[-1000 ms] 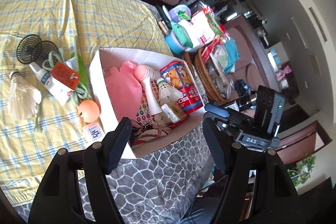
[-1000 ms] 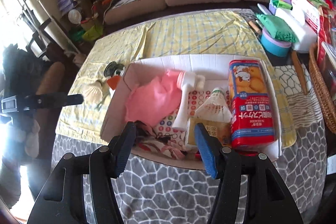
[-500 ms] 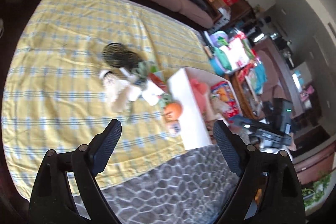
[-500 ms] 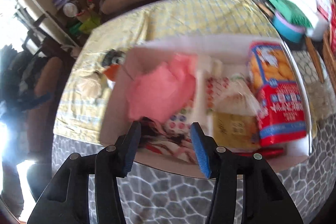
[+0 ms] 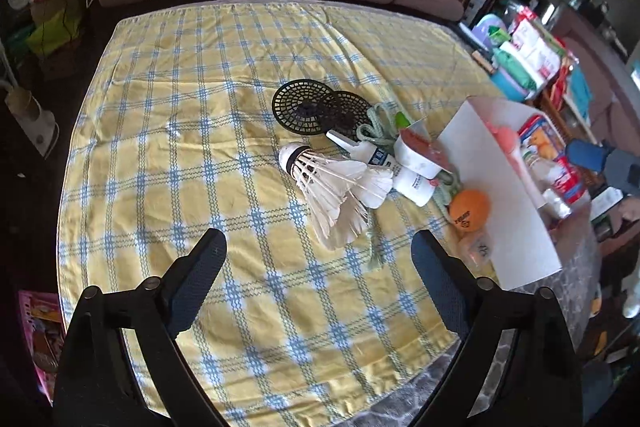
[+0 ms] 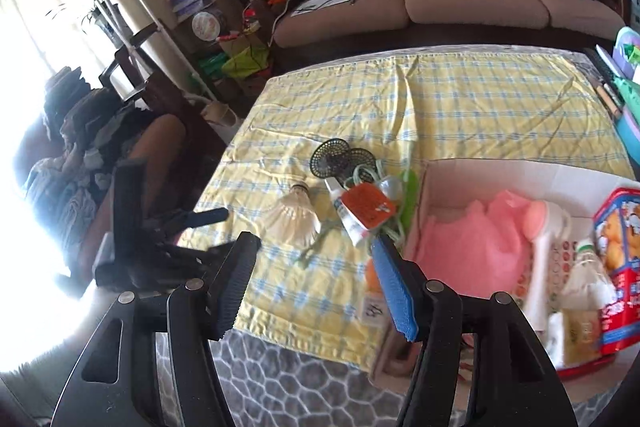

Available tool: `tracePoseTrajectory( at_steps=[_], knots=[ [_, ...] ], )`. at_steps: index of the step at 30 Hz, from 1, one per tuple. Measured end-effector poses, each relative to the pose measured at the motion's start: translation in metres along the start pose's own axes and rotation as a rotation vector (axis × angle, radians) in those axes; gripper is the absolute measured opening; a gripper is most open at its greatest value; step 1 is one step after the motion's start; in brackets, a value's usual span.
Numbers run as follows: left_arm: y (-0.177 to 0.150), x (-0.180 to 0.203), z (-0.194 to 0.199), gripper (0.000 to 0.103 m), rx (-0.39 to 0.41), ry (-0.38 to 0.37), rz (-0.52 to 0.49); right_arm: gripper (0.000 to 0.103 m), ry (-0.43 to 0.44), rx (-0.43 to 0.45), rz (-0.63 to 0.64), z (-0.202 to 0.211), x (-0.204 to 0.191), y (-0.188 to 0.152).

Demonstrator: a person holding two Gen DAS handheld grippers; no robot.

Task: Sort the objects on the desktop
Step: 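Move the left gripper to the white shuttlecock on the cloth and grasp it, then grasp the red-orange packet with the right gripper while the left holds the shuttlecock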

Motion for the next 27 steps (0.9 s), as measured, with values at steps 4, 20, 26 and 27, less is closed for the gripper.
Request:
tracePoseTrajectory(
  at_steps=[4,20,26,27],
  knots=[
    [0.007,-0.001,-0.021,0.039,-0.032,0.042,-0.051,0.062,0.006,-0.022,-0.024,-0.016,-0.002,0.003],
    [-0.02,-0.037,0.02,0.004,-0.076,-0.107,0.052,0.062,-0.235,-0.256,0.533,-0.127,-0.039,0.027],
    [-0.026,-0.043,0.018,0.018,-0.055,-0.099,0.066,0.055,-0.254,-0.414,0.609,-0.16,-0.033,0.01],
    [-0.023,-0.042,0.018,0.031,-0.044,-0.105,0.072,0.05,-0.241,-0.433,0.601,-0.161,-0.032,0.008]
  ],
)
Point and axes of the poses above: each gripper's, at about its wrist camera, not at the fingertips, and z roughly against the way its jaws point, x to its right, y to its top, the point moved 5 cm from there along -z, roughly the way its jaws point, and after that the axes turned 15 degrees about -y, right-handed, at the moved point
